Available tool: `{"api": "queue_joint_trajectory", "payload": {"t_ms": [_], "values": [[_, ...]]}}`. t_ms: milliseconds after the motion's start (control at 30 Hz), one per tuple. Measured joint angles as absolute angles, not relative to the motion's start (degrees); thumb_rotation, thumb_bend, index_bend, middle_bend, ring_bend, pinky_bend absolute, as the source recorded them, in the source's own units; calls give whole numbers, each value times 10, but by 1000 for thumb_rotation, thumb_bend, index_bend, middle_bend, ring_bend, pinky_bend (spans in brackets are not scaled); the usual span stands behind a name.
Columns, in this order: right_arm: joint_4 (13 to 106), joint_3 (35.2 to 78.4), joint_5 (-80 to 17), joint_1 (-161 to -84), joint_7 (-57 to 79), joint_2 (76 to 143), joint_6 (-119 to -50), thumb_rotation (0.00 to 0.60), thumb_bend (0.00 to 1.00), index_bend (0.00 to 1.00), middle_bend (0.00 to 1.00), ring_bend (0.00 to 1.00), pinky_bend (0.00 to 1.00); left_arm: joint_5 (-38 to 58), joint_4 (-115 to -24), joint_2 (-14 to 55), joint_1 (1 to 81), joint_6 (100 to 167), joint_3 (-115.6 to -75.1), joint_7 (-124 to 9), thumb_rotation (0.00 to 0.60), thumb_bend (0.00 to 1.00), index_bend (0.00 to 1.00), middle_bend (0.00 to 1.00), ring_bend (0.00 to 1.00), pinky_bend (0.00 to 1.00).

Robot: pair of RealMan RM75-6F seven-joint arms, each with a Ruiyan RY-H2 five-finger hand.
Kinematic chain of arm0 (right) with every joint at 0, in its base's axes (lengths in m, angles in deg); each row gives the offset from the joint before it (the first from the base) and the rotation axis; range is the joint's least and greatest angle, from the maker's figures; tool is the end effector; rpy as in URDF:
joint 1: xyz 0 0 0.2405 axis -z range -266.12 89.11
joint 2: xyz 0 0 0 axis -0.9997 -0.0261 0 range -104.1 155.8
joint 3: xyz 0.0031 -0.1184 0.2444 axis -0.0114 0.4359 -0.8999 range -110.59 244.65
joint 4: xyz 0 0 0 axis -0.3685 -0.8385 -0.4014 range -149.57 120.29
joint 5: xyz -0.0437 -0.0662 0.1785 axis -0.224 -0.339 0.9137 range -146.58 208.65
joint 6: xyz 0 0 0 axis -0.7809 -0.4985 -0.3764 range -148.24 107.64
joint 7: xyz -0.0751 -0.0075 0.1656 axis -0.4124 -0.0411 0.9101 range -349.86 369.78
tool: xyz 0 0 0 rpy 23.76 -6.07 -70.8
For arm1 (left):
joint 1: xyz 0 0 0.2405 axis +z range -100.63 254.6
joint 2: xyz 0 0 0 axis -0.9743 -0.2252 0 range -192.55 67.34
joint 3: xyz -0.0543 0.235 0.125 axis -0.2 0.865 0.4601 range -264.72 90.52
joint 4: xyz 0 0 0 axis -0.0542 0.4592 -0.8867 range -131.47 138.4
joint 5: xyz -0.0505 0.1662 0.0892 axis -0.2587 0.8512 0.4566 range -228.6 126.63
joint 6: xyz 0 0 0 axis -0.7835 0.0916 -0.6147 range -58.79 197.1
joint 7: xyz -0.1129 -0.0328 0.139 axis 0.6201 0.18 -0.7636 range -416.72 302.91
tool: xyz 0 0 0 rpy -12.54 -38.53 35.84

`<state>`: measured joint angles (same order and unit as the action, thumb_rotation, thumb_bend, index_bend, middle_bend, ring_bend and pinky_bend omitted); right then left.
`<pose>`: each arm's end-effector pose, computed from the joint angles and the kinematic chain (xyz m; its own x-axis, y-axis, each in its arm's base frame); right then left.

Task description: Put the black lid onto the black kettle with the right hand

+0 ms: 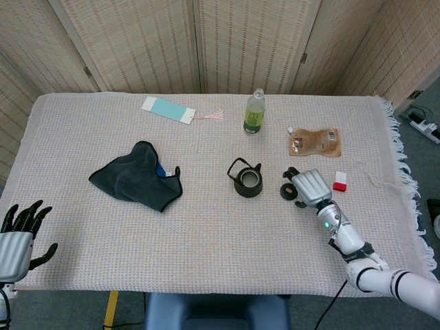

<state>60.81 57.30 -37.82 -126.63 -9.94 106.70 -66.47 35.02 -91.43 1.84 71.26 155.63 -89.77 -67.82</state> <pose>-0.2378 -0.4043 0.0331 0.6661 -0.2554 0.7008 -0.7414 -0.3292 0.5848 -0.3054 0.2223 0.1768 0.5197 -0.0249 0.8540 0.8537 -0.0234 -0.5203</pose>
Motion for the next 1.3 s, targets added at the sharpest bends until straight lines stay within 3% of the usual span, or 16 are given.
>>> {"api": "queue_joint_trajectory", "payload": {"t_ms": [767,967,1300], "values": [[537,587,-314,-1315,-135,1123,-622,600,190,302,338,749,829,343,-917,5,715,1553,-899,-661,600,238,148,51,118,0],[532,592,-297,-1323,-148,1128,-616,600,228,365,345,751,829,341,-909,8,718,1554,-898,-656,600,238,148,50,118,0],[525,596,-273,-1335,-165,1137,-614,600,249,378,378,758,829,344,-901,11,719,1557,-899,-648,600,237,148,51,118,0]]}}
